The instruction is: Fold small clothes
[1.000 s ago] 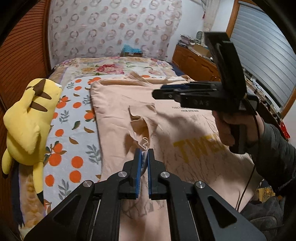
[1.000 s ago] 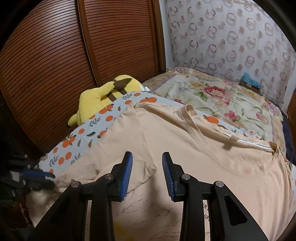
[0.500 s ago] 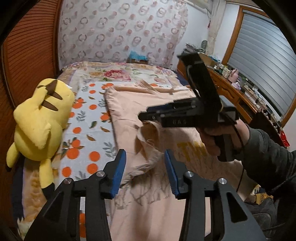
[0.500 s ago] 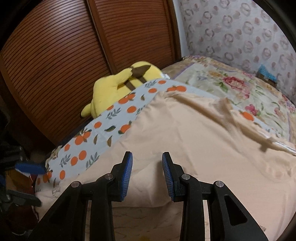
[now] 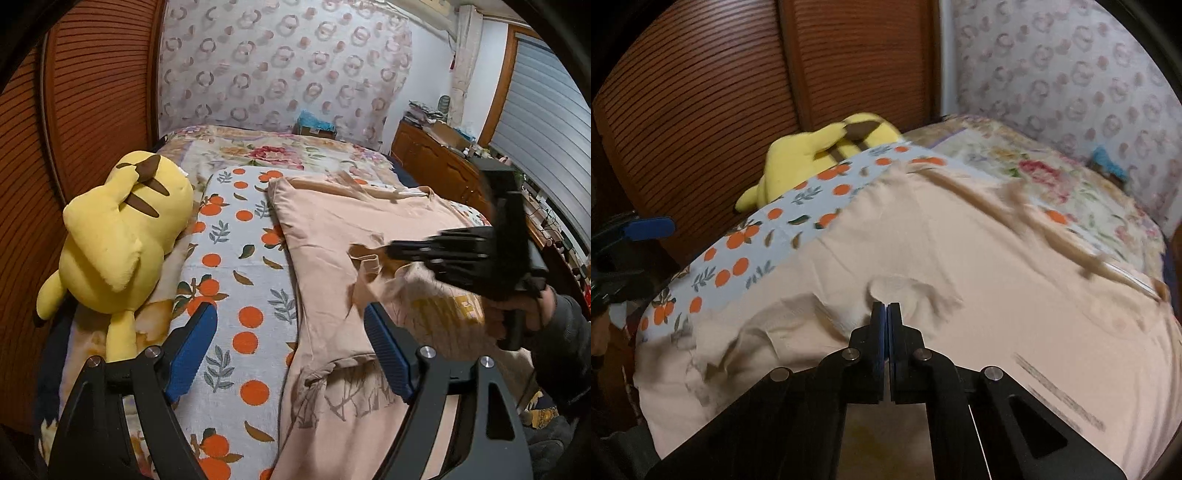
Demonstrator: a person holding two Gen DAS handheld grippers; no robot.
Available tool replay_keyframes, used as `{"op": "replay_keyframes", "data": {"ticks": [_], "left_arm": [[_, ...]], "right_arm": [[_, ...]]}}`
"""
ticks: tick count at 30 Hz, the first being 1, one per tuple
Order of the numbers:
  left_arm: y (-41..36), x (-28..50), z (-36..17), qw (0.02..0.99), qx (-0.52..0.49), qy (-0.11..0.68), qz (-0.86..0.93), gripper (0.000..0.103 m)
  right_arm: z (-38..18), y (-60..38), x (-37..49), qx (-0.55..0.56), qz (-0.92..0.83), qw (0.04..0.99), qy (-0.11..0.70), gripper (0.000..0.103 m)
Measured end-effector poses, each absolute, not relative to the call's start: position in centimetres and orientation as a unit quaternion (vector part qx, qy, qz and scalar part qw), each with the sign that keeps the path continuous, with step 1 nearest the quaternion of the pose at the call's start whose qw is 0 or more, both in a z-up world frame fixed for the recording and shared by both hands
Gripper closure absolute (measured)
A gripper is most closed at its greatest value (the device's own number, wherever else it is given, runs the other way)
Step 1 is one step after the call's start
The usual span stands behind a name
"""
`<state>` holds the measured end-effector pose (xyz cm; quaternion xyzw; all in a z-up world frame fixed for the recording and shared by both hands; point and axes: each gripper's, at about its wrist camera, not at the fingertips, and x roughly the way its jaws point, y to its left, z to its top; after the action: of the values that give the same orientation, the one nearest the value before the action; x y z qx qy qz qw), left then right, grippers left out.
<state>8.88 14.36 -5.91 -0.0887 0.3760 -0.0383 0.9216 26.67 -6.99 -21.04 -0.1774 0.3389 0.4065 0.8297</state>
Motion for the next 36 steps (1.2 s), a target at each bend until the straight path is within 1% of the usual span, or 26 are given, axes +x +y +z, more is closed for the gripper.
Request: {"op": "replay_keyframes", "data": {"ticks": [5, 10, 11, 12, 14, 19, 23, 25, 26, 27, 30, 34, 35, 36], "left_arm": [[14.1, 9.8, -6.7, 0.92, -0.08, 0.381, -0.04, 0.021], [13.7, 10.4, -7.1, 0.919, -0.071, 0.386, -0.038, 0.021], [13.6, 10.6, -7.2, 0.919, -0.068, 0.387, -0.037, 0.021], [13.5, 10.6, -7.3, 0.919, -0.066, 0.388, -0.036, 0.021], [13.3, 11.0, -7.8, 0.916, -0.06, 0.395, -0.033, 0.021], [13.1, 12.0, -9.6, 0.906, -0.04, 0.42, -0.018, 0.021], [13.3, 12.6, -10.4, 0.9, -0.033, 0.435, -0.013, 0.021], [13.3, 12.7, -10.8, 0.898, -0.032, 0.439, -0.012, 0.021], [13.3, 12.8, -11.0, 0.897, -0.032, 0.442, -0.012, 0.021], [13.3, 12.8, -11.2, 0.896, -0.031, 0.443, -0.012, 0.021], [13.1, 12.6, -11.3, 0.9, -0.022, 0.435, -0.009, 0.021], [13.2, 12.6, -11.4, 0.901, -0.022, 0.433, -0.009, 0.02], [13.1, 12.7, -11.4, 0.901, -0.022, 0.433, -0.008, 0.015], [13.2, 12.7, -11.6, 0.9, -0.022, 0.436, -0.001, 0.013]], "right_arm": [[-20.7, -11.1, 26.0, -0.149, 0.363, 0.855, 0.338, 0.102], [-19.9, -12.0, 25.1, -0.149, 0.346, 0.867, 0.326, 0.102], [-20.1, -11.8, 24.8, -0.15, 0.337, 0.871, 0.324, 0.099], [-20.1, -11.9, 24.7, -0.152, 0.327, 0.875, 0.324, 0.09], [-20.3, -11.7, 24.4, -0.151, 0.315, 0.88, 0.321, 0.077], [-20.1, -10.4, 24.4, -0.133, 0.346, 0.872, 0.318, 0.077], [-20.6, -9.1, 24.2, -0.148, 0.371, 0.861, 0.316, 0.077], [-21.1, -8.3, 24.1, -0.165, 0.374, 0.856, 0.316, 0.077], [-21.3, -8.1, 24.2, -0.17, 0.378, 0.853, 0.317, 0.084], [-21.4, -7.8, 24.1, -0.173, 0.384, 0.85, 0.316, 0.1], [-21.3, -8.5, 24.1, -0.17, 0.392, 0.85, 0.309, 0.103], [-20.5, -11.9, 25.1, -0.143, 0.362, 0.87, 0.302, 0.103], [-20.5, -12.7, 25.1, -0.14, 0.352, 0.874, 0.304, 0.103], [-20.6, -13.4, 25.2, -0.139, 0.343, 0.878, 0.304, 0.103]]}}
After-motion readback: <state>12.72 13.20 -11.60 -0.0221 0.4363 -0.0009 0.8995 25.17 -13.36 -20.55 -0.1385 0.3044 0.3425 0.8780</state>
